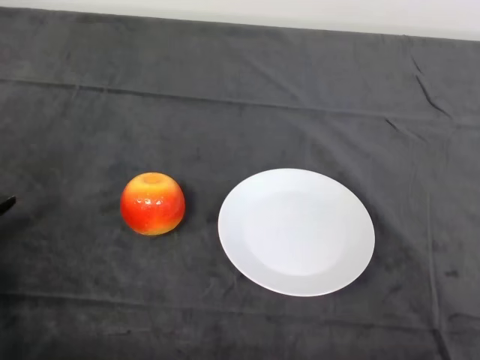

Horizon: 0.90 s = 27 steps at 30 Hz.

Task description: Move the apple to the plate

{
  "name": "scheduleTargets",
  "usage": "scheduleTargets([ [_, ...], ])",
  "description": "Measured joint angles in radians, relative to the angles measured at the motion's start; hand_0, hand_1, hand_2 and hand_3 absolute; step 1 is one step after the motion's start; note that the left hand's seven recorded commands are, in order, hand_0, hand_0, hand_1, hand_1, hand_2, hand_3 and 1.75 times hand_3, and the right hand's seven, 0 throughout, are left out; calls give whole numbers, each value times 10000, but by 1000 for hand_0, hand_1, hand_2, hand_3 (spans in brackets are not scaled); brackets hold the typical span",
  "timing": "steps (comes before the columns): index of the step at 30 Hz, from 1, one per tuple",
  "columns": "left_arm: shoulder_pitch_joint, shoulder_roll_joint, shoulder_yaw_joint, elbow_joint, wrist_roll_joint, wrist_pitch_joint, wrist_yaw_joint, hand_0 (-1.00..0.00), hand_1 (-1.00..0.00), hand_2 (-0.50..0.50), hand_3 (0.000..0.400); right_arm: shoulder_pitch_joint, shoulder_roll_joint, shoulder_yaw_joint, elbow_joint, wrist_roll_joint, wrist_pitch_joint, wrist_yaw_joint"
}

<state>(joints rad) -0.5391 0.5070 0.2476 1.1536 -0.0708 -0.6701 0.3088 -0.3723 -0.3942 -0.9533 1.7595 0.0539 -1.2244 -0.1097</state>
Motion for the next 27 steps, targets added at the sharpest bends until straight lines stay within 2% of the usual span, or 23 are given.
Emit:
scheduleTargets([
  [5, -203, -80, -371, 0, 405, -274, 4, 0, 0, 0, 0, 0, -2, 0, 0, 0, 1, -2],
  [11, -338, -456, -812, 0, 813, -476, -205, 0, 0, 0, 0, -1, 0, 1, 1, -1, 1, -3],
  [27, -338, -1307, -1926, -111, 1761, -594, -339, 0, 0, 0, 0, -5, -1, 2, 1, 0, 2, -15],
])
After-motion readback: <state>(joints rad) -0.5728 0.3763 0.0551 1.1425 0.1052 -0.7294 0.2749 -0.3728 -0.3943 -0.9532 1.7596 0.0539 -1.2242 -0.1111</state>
